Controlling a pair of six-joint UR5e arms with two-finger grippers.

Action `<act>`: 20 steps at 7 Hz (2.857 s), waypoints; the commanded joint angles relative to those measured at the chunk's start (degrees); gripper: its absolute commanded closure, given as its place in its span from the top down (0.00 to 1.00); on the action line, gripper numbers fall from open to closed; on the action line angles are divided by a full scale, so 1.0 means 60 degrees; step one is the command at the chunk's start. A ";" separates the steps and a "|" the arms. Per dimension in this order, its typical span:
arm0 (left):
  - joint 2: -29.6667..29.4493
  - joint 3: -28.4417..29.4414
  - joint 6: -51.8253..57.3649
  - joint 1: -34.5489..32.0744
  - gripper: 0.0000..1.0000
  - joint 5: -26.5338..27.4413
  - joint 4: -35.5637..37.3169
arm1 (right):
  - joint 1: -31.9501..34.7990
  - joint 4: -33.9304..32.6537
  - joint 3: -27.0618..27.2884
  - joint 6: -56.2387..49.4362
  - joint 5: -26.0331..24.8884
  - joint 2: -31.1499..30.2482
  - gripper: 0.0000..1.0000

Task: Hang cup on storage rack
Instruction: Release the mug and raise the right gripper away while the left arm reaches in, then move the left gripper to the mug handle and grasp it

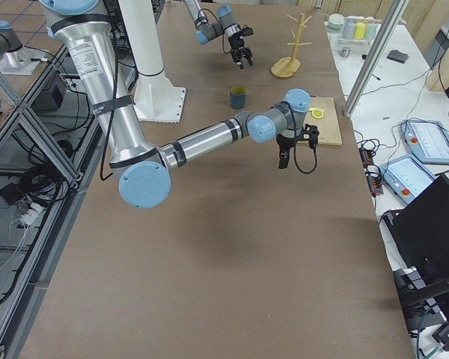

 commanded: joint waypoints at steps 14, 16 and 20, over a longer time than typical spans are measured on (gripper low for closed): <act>-0.1600 0.1759 0.2504 0.1541 0.87 -0.0069 -0.1120 | 0.0016 0.0029 -0.0068 0.0047 0.0280 -0.0176 1.00; -0.1676 0.1776 0.2519 0.1688 0.77 0.0224 -0.0842 | 0.0016 0.0029 -0.0054 0.0047 0.0280 -0.0162 1.00; -0.1530 0.1746 0.2549 0.1718 0.00 -0.0592 -0.0783 | 0.0030 0.0029 0.0077 0.0047 0.0309 -0.0264 1.00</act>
